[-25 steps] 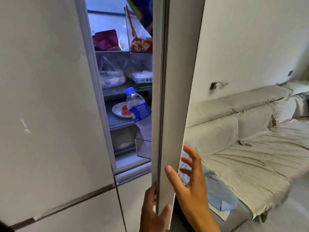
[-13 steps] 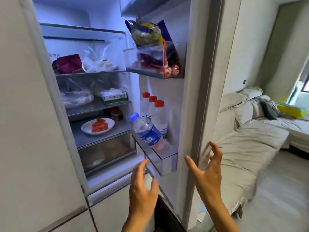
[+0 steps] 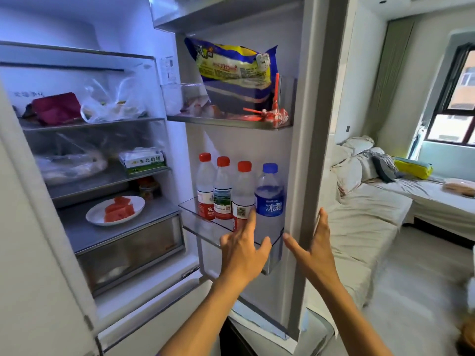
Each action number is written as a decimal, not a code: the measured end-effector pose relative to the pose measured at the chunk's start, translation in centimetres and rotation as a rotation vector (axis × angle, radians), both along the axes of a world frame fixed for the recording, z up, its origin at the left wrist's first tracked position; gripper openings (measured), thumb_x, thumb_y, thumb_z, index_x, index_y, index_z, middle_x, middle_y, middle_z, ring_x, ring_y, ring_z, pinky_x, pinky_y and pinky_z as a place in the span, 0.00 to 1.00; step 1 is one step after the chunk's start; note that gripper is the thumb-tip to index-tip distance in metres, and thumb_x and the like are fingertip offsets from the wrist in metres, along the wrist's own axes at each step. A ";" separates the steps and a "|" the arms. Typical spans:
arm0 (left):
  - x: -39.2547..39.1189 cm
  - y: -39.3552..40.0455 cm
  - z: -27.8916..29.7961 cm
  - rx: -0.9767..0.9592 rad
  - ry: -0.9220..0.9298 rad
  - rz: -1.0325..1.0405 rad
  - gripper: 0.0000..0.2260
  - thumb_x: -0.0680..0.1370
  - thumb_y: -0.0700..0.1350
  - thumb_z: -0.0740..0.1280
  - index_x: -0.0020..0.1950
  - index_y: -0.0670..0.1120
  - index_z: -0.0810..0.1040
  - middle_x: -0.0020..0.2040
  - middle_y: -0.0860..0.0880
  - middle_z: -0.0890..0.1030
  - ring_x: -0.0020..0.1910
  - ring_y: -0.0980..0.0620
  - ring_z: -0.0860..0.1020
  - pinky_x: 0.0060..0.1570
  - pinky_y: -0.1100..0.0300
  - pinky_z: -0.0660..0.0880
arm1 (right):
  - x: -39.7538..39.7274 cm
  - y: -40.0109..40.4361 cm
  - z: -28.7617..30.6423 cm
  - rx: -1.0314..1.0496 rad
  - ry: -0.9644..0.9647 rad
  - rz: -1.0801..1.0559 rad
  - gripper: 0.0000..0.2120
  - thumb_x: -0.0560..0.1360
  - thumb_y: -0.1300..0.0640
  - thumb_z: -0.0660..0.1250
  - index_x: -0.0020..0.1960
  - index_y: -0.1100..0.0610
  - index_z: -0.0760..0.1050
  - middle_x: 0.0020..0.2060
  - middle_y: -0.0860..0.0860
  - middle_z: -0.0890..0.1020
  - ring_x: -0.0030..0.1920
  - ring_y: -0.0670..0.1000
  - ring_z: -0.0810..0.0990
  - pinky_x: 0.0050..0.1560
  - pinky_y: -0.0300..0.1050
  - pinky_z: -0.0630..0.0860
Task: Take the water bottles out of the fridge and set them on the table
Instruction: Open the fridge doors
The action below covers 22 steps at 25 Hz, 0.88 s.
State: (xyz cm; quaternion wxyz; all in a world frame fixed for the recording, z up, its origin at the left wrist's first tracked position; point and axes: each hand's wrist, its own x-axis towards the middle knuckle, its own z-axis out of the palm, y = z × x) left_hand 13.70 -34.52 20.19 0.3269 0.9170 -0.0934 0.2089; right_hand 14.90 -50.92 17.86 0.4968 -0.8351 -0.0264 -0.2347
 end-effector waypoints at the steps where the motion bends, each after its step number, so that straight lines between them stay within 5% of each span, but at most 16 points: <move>1: 0.5 -0.5 -0.4 0.006 0.004 0.015 0.33 0.78 0.55 0.59 0.78 0.57 0.45 0.77 0.56 0.59 0.70 0.54 0.67 0.67 0.51 0.57 | 0.4 -0.3 0.0 -0.017 0.007 0.001 0.54 0.68 0.37 0.71 0.79 0.46 0.37 0.80 0.48 0.45 0.76 0.44 0.47 0.74 0.47 0.52; 9: 1.9 -2.2 -1.2 0.018 0.004 0.053 0.31 0.80 0.56 0.56 0.78 0.54 0.45 0.79 0.55 0.55 0.76 0.54 0.56 0.69 0.49 0.54 | 2.2 -1.7 0.0 -0.061 0.016 -0.016 0.51 0.73 0.44 0.72 0.79 0.47 0.37 0.80 0.47 0.46 0.79 0.49 0.49 0.75 0.50 0.56; 16: -0.6 0.3 -2.9 -0.184 -0.020 -0.062 0.31 0.78 0.47 0.64 0.77 0.54 0.55 0.77 0.54 0.59 0.75 0.59 0.56 0.74 0.57 0.58 | 3.0 -1.4 0.7 -0.113 0.056 -0.180 0.45 0.75 0.48 0.70 0.80 0.53 0.44 0.79 0.53 0.56 0.76 0.56 0.61 0.69 0.55 0.67; 22: -2.1 2.2 -4.3 -0.180 0.053 -0.040 0.30 0.78 0.47 0.63 0.77 0.57 0.54 0.77 0.57 0.58 0.75 0.57 0.57 0.73 0.51 0.62 | 5.0 -1.9 1.5 -0.057 0.132 -0.217 0.40 0.77 0.52 0.69 0.79 0.55 0.47 0.78 0.56 0.60 0.74 0.60 0.64 0.69 0.57 0.67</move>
